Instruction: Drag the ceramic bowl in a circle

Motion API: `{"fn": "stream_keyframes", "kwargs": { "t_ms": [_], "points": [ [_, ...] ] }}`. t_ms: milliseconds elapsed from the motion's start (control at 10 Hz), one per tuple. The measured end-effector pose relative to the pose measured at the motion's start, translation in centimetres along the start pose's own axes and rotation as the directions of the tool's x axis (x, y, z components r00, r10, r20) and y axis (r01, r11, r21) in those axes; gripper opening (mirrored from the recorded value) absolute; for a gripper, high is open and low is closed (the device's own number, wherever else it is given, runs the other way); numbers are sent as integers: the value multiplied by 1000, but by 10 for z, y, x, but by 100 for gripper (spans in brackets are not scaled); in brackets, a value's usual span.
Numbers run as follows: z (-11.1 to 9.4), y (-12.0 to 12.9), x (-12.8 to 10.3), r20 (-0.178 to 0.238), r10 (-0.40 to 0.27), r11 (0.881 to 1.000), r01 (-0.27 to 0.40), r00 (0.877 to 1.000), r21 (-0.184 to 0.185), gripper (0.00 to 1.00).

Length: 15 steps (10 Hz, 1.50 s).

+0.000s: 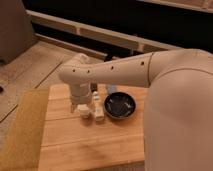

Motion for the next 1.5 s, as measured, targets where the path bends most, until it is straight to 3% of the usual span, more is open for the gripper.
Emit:
{"fn": "stream_keyframes", "kwargs": {
  "t_ms": [700,1100,1400,1500],
  "points": [
    [-1,-10,2,20,11,1000,-11,1000,-5,65],
    [-3,-73,24,101,122,992,-123,987,-2,65],
    [-1,-138,51,169,205,977,-212,964,23,65],
    [2,-170,64,196,245,966,-257,950,38,65]
  ]
}}
